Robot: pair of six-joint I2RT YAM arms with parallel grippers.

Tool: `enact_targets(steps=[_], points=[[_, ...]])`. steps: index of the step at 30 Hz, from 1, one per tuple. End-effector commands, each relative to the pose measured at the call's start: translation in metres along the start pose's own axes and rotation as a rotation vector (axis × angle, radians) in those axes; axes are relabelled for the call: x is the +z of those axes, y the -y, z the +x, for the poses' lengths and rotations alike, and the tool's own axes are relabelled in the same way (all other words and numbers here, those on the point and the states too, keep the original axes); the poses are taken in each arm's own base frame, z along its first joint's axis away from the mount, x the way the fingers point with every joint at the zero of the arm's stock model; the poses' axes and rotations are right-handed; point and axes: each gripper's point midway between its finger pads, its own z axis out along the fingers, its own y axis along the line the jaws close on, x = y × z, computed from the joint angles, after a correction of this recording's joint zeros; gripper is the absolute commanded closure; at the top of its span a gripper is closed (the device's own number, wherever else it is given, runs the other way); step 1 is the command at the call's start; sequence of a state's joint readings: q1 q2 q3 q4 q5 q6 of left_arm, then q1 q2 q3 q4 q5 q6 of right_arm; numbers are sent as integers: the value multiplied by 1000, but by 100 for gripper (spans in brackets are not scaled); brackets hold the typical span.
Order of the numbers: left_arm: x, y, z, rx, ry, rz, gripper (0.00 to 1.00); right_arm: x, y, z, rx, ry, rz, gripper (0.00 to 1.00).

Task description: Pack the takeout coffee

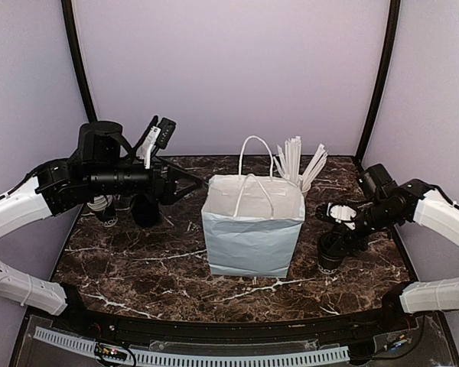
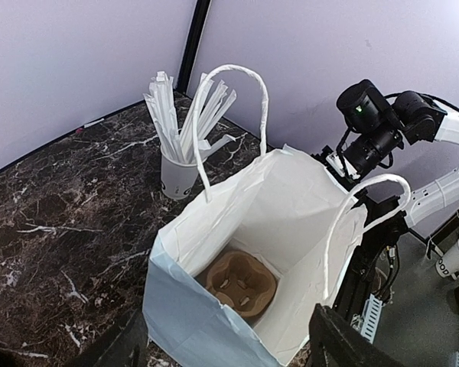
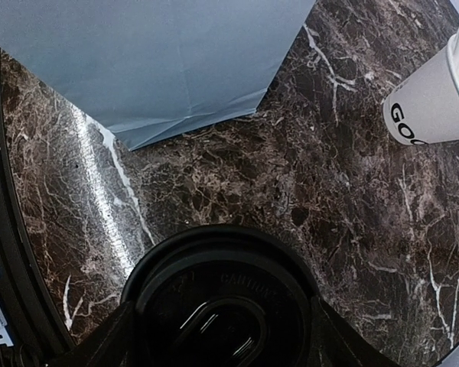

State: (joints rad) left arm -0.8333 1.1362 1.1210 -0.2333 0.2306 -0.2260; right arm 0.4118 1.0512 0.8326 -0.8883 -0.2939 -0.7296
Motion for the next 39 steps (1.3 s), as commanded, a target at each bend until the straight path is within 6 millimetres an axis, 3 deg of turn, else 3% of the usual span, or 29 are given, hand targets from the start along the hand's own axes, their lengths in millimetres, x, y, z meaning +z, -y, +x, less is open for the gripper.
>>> enact_targets(steps=[1, 3, 6, 8, 20, 26, 39], points=[[-4, -2, 1, -13, 16, -5, 25, 7, -1, 1, -23, 3, -25, 54], [-3, -2, 1, -12, 14, -2, 25, 8, -5, 6, -26, -39, -63, 46], [-4, -2, 3, -10, 11, -1, 25, 4, -11, 11, -28, -98, -135, 25], [-4, -2, 4, -10, 12, -2, 25, -2, -15, 11, -25, -132, -177, 19], [-4, -3, 11, -17, 7, 3, 25, -29, 5, -12, -60, -161, -139, 18], [1, -3, 13, -19, -2, 12, 25, -20, 2, 4, -96, -267, -146, 18], [2, -3, 14, -21, -7, 11, 25, -7, -2, 16, -179, -354, -146, 15]])
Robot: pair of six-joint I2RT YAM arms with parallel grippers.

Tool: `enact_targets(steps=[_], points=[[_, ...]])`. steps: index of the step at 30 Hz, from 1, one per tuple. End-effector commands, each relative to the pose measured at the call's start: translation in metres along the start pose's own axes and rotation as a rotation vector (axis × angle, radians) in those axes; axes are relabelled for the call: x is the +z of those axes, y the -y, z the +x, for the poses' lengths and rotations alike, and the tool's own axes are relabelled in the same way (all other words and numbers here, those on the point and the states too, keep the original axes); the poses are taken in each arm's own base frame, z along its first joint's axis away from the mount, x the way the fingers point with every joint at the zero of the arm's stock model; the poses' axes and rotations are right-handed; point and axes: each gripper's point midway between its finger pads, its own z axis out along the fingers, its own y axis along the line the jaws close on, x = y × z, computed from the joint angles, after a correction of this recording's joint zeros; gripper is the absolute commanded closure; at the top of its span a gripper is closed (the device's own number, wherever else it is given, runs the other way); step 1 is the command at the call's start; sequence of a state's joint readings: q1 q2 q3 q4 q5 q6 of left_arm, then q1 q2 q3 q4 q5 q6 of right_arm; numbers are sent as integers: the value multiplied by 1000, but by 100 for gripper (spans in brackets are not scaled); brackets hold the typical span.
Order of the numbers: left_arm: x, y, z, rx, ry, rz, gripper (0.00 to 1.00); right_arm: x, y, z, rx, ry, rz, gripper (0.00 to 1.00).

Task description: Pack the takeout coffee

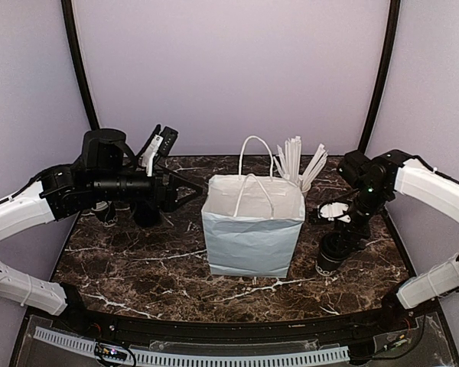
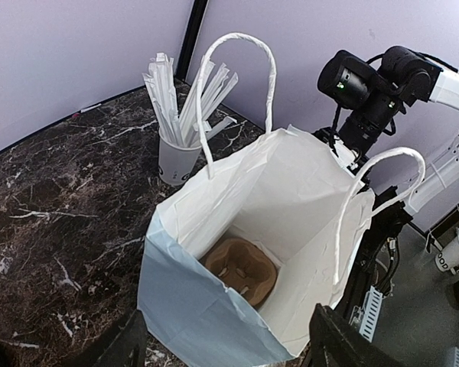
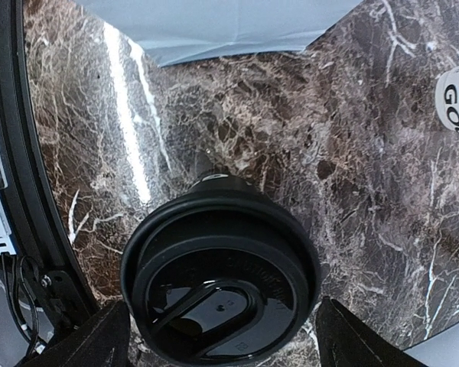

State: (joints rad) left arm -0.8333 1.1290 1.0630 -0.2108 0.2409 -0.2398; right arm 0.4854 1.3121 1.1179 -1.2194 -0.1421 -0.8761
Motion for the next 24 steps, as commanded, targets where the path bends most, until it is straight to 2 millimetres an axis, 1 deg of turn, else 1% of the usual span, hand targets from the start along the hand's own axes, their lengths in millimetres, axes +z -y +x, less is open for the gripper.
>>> enact_targets(steps=[1, 5, 9, 17, 18, 19, 20, 21, 22, 23, 24], points=[[-3, 0, -4, -1, 20, 7, 25, 8, -2, 6, -37, -48, 4, 15], [-1, 0, -3, 0, 16, 6, 25, 9, -4, 4, -52, -49, 1, 17], [0, -1, -2, 1, 11, 6, 25, 10, -2, 1, -58, -45, 5, 22], [3, -1, -4, 4, 4, 8, 24, 17, -6, 3, -65, -57, -18, 23], [2, -2, -7, 6, 9, 5, 24, 18, -6, 3, -66, -59, -19, 22], [3, -3, -6, 5, 1, 1, 24, 18, -6, 3, -70, -59, -16, 21], [1, -4, -11, 7, 8, 0, 23, 18, -6, 2, -73, -59, -14, 20], [3, -5, -11, 7, 0, -3, 23, 19, -6, 2, -74, -60, -13, 20], [2, -6, -16, 11, 8, 0, 23, 19, -6, 1, -75, -59, -12, 19], [4, -7, -16, 10, 0, 1, 23, 20, -6, 1, -78, -59, -13, 19], [4, -8, -21, 14, 6, 4, 22, 20, -6, 1, -80, -59, -13, 19]])
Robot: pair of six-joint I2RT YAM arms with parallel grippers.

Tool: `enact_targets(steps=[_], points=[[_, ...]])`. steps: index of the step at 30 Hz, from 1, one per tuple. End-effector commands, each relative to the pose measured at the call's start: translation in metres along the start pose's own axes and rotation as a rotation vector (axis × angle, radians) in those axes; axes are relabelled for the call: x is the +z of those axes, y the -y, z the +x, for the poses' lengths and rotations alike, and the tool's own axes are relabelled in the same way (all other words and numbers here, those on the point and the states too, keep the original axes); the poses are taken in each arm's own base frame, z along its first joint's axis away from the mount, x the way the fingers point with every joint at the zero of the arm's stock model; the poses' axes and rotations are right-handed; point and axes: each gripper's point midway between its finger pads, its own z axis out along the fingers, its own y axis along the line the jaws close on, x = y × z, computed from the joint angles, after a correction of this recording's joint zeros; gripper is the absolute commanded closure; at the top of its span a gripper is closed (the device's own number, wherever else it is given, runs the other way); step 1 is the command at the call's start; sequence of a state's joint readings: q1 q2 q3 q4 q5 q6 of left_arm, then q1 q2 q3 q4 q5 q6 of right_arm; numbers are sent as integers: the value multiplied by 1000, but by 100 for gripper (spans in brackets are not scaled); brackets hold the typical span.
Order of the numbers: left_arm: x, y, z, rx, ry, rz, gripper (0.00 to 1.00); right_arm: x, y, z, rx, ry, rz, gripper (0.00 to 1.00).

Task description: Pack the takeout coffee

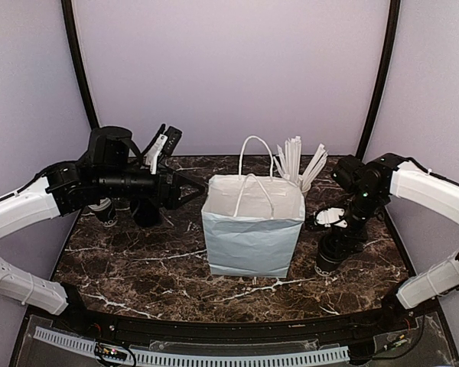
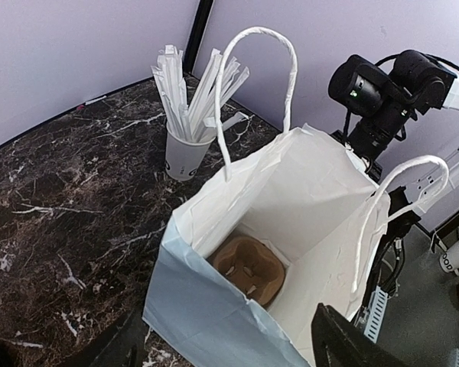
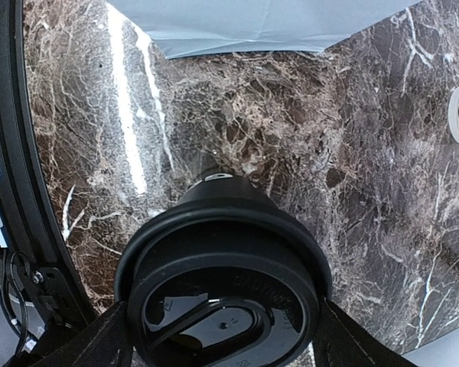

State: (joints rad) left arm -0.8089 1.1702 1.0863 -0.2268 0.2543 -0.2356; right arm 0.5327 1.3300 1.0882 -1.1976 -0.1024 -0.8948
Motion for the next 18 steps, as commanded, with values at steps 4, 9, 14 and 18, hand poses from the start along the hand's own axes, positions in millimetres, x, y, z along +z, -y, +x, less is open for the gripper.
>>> enact_targets(steps=[4, 9, 14, 18], points=[[0, -2, -31, 35, 26, 26, 22, 10, -1, -2, -23, -10, -3, 22], [4, -6, -47, 55, 39, 47, 22, 0, 5, -8, -17, 8, 23, 37], [18, -2, -59, 95, 6, 107, 21, -48, 11, -27, -4, 86, 69, 44], [31, 9, -65, 126, -43, 190, 21, -102, 22, -47, 24, 172, 145, 47]])
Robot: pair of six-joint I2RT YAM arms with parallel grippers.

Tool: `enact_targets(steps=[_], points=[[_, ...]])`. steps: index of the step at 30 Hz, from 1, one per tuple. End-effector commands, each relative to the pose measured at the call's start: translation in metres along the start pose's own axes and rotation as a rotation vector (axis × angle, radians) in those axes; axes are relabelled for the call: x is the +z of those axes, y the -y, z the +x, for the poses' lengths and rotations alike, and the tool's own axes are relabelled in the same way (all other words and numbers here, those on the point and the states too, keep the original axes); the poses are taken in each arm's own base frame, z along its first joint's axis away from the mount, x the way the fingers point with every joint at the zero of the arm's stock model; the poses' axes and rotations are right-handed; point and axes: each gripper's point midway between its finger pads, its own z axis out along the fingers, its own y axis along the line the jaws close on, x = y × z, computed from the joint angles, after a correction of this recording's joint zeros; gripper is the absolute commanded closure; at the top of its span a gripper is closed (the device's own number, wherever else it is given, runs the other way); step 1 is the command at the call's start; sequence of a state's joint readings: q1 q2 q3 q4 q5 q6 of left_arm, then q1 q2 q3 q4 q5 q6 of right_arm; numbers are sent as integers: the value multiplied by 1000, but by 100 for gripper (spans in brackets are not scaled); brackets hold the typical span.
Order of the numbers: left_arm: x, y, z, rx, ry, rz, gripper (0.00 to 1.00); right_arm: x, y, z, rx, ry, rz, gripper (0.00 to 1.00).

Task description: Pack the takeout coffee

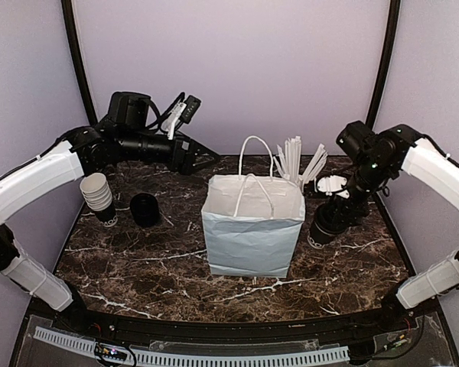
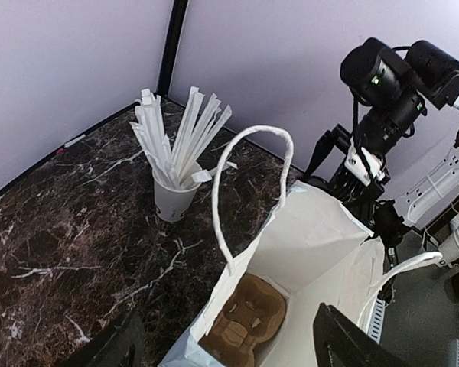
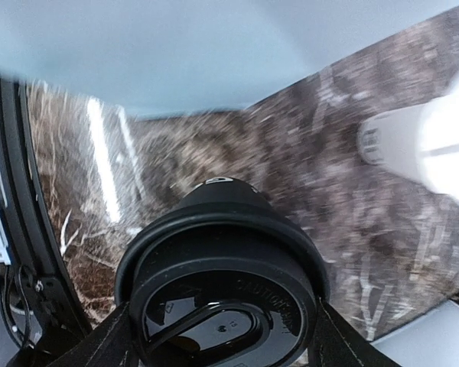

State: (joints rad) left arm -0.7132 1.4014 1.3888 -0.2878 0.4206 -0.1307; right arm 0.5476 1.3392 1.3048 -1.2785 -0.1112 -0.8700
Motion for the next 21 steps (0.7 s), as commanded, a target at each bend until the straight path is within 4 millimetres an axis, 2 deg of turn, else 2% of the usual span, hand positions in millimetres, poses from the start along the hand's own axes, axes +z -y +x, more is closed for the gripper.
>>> enact_targets(steps=[1, 7, 8, 10, 12, 14, 16, 21], points=[[6, 20, -9, 63, -47, 132, 21, -59, 12, -27, 39, 106, 86, 48], [29, 10, 5, 71, -128, 144, 22, -141, 43, -58, 105, 254, 289, 51], [31, 8, 9, 73, -141, 141, 22, -164, 47, -69, 108, 323, 328, 51], [37, 6, 11, 73, -155, 146, 22, -194, 47, -86, 113, 430, 345, 51], [42, 6, 15, 60, -169, 165, 23, -210, 47, -101, 102, 499, 339, 52], [46, 6, 18, 47, -178, 181, 24, -213, 43, -110, 80, 527, 315, 52], [48, 6, 19, 41, -177, 183, 25, -207, 34, -119, 49, 527, 279, 53], [35, 8, 8, 58, -139, 162, 25, -178, -11, -148, -111, 482, 181, 53]])
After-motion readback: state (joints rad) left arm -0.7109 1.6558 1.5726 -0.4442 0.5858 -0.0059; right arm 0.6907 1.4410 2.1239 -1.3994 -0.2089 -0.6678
